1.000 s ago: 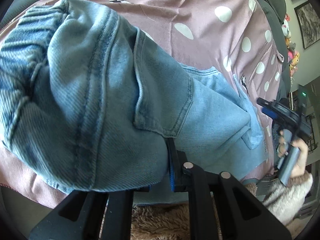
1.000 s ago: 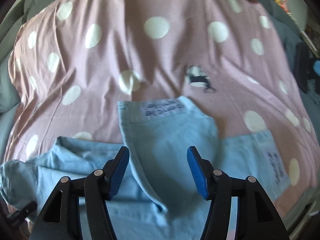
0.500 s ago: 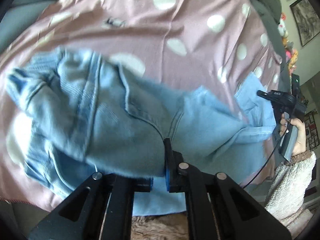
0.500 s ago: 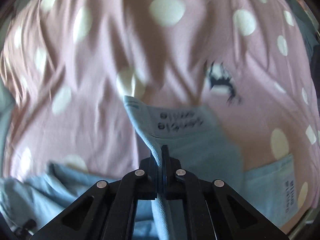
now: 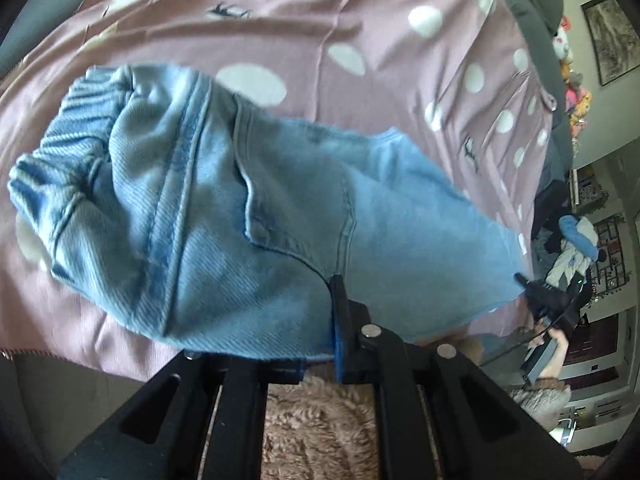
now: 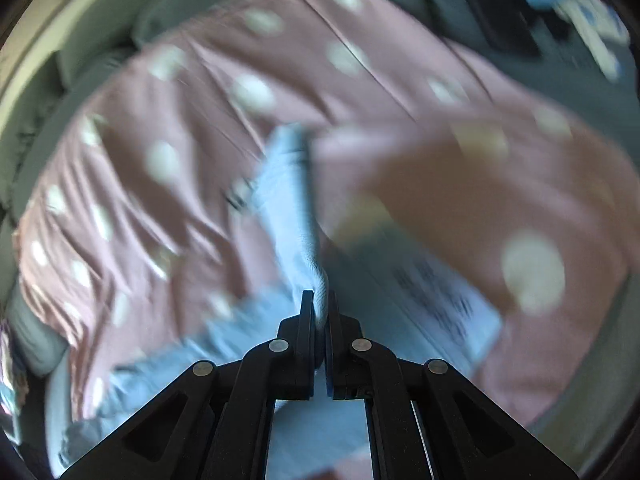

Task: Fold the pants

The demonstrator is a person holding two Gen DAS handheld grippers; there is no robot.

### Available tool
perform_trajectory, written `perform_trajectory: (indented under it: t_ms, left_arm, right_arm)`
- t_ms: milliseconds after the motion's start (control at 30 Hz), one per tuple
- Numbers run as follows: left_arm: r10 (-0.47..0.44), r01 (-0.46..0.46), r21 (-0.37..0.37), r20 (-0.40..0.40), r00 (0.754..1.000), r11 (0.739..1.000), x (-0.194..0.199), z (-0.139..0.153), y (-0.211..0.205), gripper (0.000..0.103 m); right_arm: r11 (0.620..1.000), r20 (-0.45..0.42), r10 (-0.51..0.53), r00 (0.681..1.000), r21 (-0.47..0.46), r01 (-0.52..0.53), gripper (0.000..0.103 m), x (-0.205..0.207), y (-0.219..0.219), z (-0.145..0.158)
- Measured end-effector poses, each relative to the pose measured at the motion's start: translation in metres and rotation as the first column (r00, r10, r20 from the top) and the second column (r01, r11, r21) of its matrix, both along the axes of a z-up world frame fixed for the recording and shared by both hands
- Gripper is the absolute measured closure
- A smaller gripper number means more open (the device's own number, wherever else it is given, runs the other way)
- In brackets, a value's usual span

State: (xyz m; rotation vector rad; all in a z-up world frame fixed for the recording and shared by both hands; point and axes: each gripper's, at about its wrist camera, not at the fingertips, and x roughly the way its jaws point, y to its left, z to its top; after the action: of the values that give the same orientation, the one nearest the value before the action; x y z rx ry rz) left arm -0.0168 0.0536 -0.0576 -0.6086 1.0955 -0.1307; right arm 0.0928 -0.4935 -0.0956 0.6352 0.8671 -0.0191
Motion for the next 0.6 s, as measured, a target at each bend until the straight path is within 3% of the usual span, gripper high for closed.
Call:
perform_trajectory:
  t_ms: [67, 133, 267, 433, 600]
  left_arm:
    - [0.002, -0.001, 0.04, -0.014, 1.0, 0.999, 0.001, -0.003, -0.003, 0.089]
    - [0.006, -0.004, 0.065, -0.036, 0.999, 0.998, 0.004, -0.006, -0.004, 0.088]
    - [0.033, -0.032, 0.022, -0.05, 0.998, 0.999, 0.004, -0.011, 0.003, 0.088]
    - [0.057, -0.057, 0.002, -0.036, 0.998, 0.998, -0.001, -0.002, 0.012, 0.083]
    - [0.059, -0.059, 0.011, -0.055, 0.997, 0.998, 0.002, -0.012, 0.009, 0.088]
  right_arm:
    - [0.999, -0.059, -0.007, 0.998, 0.034, 0.009, 0.1, -0.006, -0.01, -0.027]
    - [0.997, -0.006, -0.015, 1.0, 0.081, 0.016, 0.1, -0.014, -0.016, -0.03]
    - [0.989, -0.025, -0.04, 0.999, 0.141, 0.043, 0.1, -0.017, -0.025, -0.029]
    - [0.994, -0.042, -0.101, 0.994, 0.042, 0.103, 0.088, -0.034, -0.032, -0.02]
    - [0.994, -0.038, -0.083, 0.996, 0.065, 0.086, 0.088, -0.027, -0.039, -0.027]
